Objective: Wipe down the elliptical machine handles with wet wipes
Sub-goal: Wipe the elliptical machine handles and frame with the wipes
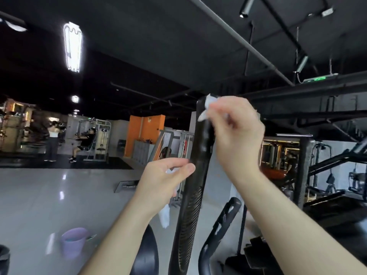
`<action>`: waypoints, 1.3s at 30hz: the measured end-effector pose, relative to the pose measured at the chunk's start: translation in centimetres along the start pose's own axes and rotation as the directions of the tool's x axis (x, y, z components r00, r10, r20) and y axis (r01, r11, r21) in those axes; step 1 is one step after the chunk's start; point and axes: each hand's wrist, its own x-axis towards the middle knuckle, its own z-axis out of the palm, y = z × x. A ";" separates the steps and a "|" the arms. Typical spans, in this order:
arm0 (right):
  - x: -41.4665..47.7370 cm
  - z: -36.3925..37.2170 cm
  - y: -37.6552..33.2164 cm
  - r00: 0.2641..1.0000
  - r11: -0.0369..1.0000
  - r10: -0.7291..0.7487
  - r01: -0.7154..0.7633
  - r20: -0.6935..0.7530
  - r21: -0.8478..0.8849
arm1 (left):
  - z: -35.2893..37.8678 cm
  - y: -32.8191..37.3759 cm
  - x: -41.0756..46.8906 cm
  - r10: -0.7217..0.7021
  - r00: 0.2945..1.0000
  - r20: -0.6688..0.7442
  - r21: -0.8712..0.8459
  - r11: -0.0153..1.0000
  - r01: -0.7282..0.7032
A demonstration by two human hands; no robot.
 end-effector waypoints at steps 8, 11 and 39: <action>0.9 -0.6 1.5 0.940 0.925 -0.307 0.331 0.149 -0.187 | -0.5 0.0 -0.8 -0.013 0.998 0.061 -0.082 0.996 0.018; 2.3 -0.6 0.9 0.939 0.910 -0.319 0.341 0.128 -0.237 | -0.7 -0.4 -1.1 -0.026 0.998 0.053 -0.076 0.997 0.030; -8.8 -0.9 0.4 0.836 0.821 0.542 -0.548 0.083 0.162 | -1.1 -1.2 -2.1 -0.052 0.998 0.047 -0.002 0.999 0.052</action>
